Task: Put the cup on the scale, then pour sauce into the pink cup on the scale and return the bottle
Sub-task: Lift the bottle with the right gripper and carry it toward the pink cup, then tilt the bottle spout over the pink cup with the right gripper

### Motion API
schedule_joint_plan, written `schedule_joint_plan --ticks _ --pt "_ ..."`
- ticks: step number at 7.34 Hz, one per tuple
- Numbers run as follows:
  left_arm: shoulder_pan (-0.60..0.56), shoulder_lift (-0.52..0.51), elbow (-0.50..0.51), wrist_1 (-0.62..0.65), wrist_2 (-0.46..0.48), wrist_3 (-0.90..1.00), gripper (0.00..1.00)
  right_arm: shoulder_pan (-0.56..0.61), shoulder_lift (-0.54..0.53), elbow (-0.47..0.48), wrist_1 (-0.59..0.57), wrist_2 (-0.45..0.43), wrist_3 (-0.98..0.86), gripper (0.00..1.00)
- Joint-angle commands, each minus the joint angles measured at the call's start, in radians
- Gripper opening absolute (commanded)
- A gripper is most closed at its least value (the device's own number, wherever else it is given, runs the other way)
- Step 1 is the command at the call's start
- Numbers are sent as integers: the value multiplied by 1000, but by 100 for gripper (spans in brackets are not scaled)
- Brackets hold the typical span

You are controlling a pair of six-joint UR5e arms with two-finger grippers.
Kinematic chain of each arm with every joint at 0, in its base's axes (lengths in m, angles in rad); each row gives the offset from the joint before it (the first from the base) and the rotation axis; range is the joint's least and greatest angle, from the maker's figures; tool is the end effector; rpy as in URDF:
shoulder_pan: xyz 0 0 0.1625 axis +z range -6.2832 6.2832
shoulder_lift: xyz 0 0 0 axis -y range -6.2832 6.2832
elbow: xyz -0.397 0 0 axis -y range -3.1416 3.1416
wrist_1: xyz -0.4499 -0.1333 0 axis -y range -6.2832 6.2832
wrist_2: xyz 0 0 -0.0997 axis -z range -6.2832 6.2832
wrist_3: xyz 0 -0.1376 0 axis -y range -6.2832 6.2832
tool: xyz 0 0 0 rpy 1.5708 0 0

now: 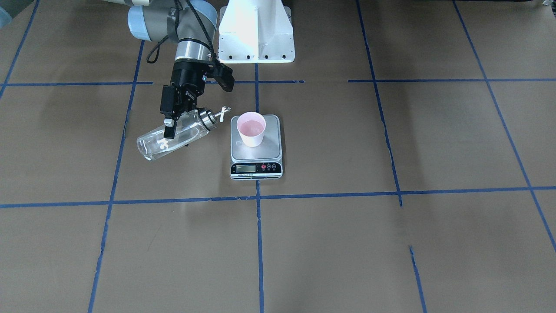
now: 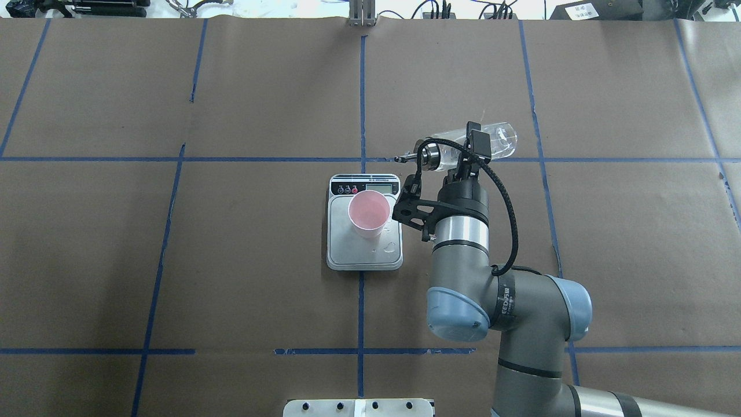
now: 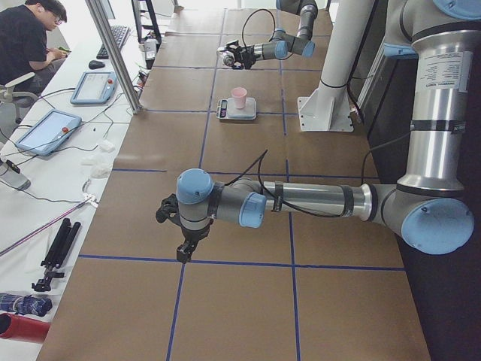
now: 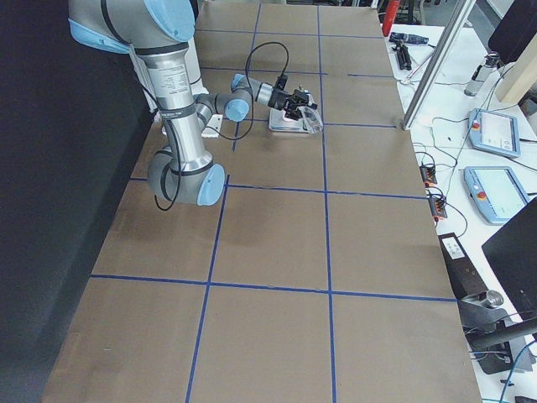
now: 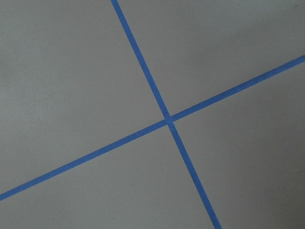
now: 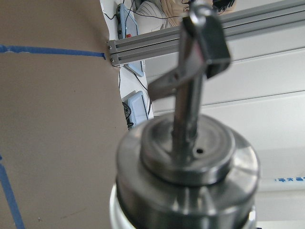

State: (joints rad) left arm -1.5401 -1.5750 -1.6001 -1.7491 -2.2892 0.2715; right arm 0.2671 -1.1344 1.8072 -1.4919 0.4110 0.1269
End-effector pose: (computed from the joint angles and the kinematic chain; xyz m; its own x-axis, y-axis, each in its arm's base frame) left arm -0.0252 -0.5716 0.6247 0.7128 0.4176 -0.5635 -0.2296 0.8981 0.3751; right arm -0.5392 -0.4165 0.2140 0.7927 -0.1940 -0.5779 0.6092 0.2191 0.7621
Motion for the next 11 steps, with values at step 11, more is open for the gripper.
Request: schedule_joint_plan --ticks 11 --pt "0 -23 0 6 10 0 100 -74 15 -105 -53 -275 -290 0"
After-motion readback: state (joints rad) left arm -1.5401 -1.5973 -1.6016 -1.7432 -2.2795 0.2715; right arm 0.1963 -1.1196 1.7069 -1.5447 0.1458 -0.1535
